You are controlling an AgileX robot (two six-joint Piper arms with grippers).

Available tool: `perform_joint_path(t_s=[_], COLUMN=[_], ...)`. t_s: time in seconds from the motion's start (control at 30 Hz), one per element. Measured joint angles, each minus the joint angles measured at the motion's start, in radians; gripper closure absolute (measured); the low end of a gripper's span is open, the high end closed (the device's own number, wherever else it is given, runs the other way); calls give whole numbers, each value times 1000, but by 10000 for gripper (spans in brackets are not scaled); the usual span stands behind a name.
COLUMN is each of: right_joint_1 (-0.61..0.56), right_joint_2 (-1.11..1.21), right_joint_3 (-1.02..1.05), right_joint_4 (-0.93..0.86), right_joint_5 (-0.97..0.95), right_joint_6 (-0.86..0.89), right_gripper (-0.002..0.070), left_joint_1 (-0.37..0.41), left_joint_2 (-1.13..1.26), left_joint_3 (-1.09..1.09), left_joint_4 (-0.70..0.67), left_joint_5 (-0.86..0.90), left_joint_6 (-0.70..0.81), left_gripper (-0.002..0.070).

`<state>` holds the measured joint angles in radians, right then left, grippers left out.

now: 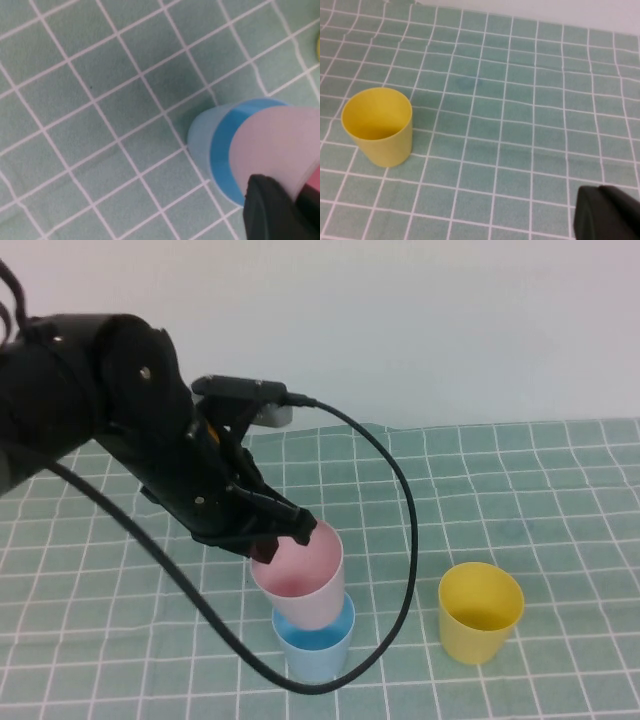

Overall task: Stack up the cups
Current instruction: Place the pink cup on the blue cup, then pick up the yellow cup

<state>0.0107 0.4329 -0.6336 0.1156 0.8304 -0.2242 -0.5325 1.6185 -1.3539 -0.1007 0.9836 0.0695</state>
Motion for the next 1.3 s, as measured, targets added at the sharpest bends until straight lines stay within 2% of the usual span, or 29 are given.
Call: perform_joint_path(t_s=[0.4, 0.47, 0.63, 0.83, 0.93, 1.1, 1.3], right_joint_1=[0, 0, 0, 0, 0, 66, 183], right_joint_2=[0, 0, 0, 19, 47, 136, 335], right_joint_3=[0, 0, 0, 0, 0, -2, -26], right_joint_4=[1, 1, 1, 23, 88, 278, 318], right_joint_5=[0, 0, 0, 0, 0, 24, 25], right_joint_6=[0, 0, -10, -61, -117, -298, -357], right_gripper=[678, 678, 678, 678, 678, 678, 678], left_joint_1=[0, 0, 0, 0, 0, 0, 0], left_joint_2=[87, 87, 87, 57, 7, -133, -394], left_joint_3=[0, 0, 0, 0, 0, 6, 185], left_joint_4=[7, 7, 7, 15, 55, 198, 371], left_joint_5=[2, 2, 0, -12, -15, -18, -126], left_joint_6=[5, 5, 5, 5, 3, -76, -245], left_gripper=[655, 631, 516, 488, 519, 648, 673])
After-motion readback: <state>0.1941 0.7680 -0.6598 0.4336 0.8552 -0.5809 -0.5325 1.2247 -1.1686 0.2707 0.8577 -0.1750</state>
